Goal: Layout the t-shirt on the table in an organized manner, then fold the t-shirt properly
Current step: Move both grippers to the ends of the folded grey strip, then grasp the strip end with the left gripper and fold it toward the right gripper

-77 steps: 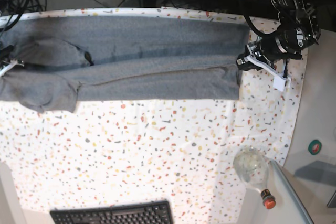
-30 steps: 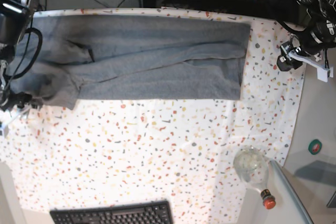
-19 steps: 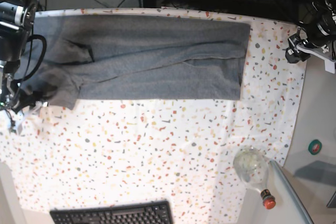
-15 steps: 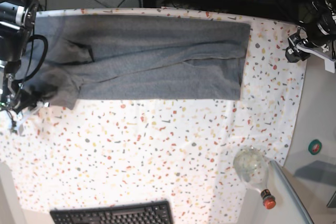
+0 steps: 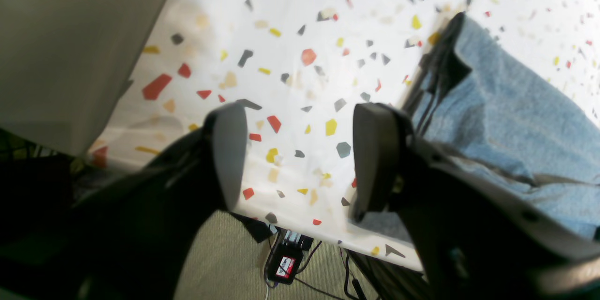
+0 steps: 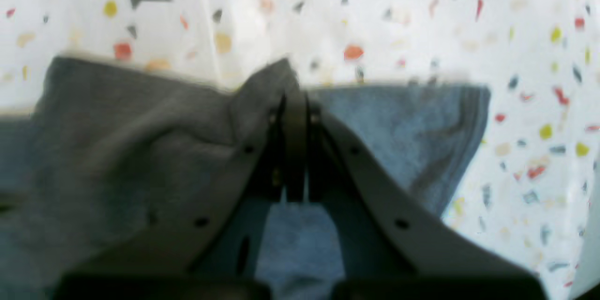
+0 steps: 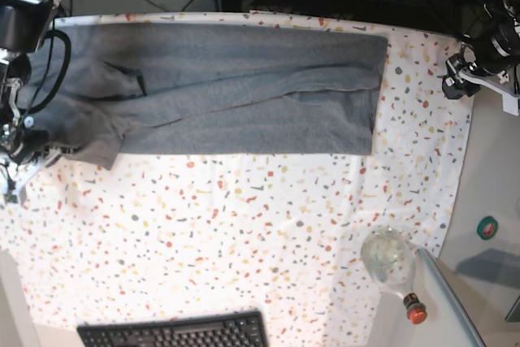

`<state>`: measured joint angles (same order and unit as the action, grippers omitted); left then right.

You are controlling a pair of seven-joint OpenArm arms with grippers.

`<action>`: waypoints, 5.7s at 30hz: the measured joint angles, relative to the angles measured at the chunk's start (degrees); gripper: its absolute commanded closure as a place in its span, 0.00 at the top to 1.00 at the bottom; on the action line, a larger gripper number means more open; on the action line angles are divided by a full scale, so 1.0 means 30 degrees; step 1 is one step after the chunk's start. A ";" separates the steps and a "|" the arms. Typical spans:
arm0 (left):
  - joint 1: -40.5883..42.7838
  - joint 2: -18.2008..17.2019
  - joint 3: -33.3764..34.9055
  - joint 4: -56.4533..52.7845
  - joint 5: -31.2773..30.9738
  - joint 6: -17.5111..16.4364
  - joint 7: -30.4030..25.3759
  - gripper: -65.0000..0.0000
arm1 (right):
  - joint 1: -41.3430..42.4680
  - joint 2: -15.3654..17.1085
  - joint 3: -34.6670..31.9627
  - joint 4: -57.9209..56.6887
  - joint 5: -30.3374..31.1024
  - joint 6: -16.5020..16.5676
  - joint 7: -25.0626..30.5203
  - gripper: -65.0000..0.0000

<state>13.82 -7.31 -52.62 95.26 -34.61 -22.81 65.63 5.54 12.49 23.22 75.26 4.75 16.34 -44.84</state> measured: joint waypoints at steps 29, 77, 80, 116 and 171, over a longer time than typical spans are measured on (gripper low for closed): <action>-0.0780 -0.0270 0.0678 -0.1137 0.0036 0.0007 0.0000 0.52 | -0.8779 -0.4488 0.2142 0.8830 -0.0080 0.0058 -0.2492 0.00; -0.0750 -0.1195 0.7927 -0.7125 -0.5610 -0.0058 -0.3373 0.89 | -0.6943 -0.4532 0.2004 0.8867 -0.0022 0.0066 -0.1676 0.00; -0.0809 -0.1246 0.8378 -0.7716 -0.4962 -0.0313 -0.5042 0.89 | -0.6951 -0.4532 0.2004 0.8867 -0.0029 0.0066 -0.1676 0.00; 0.0903 -0.0831 1.1868 0.1027 0.1617 0.2098 -0.5253 0.00 | -0.7038 -0.4524 0.2149 0.8910 -0.0051 0.0073 -0.1683 0.00; -0.1800 0.3920 1.9577 -0.1530 0.4962 0.3118 -0.4226 0.36 | -0.6943 -0.4532 0.2149 0.8903 -0.0036 0.0073 -0.1676 0.00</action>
<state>8.43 4.45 6.11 90.67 -19.73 -13.45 52.95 -15.29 -1.10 29.67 101.97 4.64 16.56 -49.87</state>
